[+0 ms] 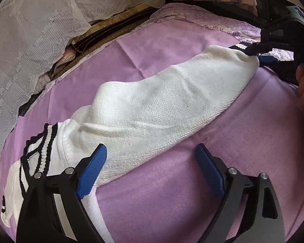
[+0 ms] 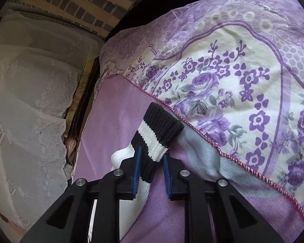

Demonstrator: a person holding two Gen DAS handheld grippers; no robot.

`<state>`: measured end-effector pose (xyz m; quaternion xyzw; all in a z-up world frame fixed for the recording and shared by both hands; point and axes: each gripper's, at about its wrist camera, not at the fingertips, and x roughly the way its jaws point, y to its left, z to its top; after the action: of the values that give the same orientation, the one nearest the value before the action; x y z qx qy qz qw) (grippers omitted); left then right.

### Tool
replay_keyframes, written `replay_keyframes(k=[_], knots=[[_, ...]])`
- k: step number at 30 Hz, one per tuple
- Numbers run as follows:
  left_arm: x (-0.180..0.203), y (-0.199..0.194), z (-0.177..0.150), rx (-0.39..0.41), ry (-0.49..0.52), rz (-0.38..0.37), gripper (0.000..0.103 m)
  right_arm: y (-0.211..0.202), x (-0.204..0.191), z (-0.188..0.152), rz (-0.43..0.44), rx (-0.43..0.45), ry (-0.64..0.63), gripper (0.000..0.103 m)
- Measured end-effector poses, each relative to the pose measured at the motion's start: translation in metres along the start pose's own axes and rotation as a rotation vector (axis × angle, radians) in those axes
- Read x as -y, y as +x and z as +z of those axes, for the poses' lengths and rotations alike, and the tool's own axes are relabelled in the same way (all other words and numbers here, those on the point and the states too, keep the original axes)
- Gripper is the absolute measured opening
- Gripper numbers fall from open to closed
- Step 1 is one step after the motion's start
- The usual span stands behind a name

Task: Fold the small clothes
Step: 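Carry the sleeve with the right tool across the body toward the V-neck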

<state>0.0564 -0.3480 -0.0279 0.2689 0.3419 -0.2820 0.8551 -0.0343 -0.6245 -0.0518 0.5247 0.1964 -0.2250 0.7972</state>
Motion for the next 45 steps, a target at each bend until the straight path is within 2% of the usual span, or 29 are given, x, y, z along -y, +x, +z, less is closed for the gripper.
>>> replay_keyframes(k=[3,6,10,12,14,15,18,20,25,31,38,45], knots=[[-0.019,0.004,-0.002,-0.021,-0.103,-0.116,0.085,-0.01,-0.005,-0.002,0.009,0.036,-0.031,0.012],[-0.036,-0.007,-0.007,0.029,-0.182,-0.21,0.084,-0.028,-0.007,-0.003,0.066,0.089,-0.028,0.011],[-0.065,-0.011,-0.009,0.065,-0.345,-0.284,0.084,-0.044,-0.011,-0.007,0.057,0.13,-0.073,0.011],[-0.077,-0.004,-0.011,0.042,-0.416,-0.292,0.084,-0.044,-0.008,-0.01,0.017,0.125,-0.084,0.011],[-0.081,0.009,-0.01,-0.016,-0.441,-0.286,0.084,-0.035,0.0,-0.01,-0.017,0.094,-0.064,0.011],[-0.077,0.015,-0.009,-0.042,-0.419,-0.27,0.085,-0.031,0.004,-0.01,-0.027,0.081,-0.051,0.011],[-0.052,0.015,-0.005,-0.048,-0.287,-0.156,0.089,-0.028,0.007,-0.011,-0.035,0.076,-0.045,0.011],[-0.05,0.011,-0.004,-0.031,-0.267,-0.134,0.089,-0.031,0.001,-0.013,-0.022,0.095,-0.069,0.011],[-0.07,0.003,-0.006,0.007,-0.362,-0.198,0.089,-0.05,-0.028,-0.025,0.079,0.139,-0.183,0.011],[-0.09,0.0,-0.002,0.035,-0.45,-0.24,0.089,-0.065,-0.081,-0.071,0.197,0.111,-0.395,0.011],[-0.113,0.004,-0.002,0.021,-0.535,-0.309,0.089,-0.07,-0.126,-0.127,0.249,0.093,-0.634,0.011],[-0.125,0.012,-0.005,-0.01,-0.589,-0.361,0.089,-0.078,-0.151,-0.173,0.299,0.079,-0.758,0.011]])
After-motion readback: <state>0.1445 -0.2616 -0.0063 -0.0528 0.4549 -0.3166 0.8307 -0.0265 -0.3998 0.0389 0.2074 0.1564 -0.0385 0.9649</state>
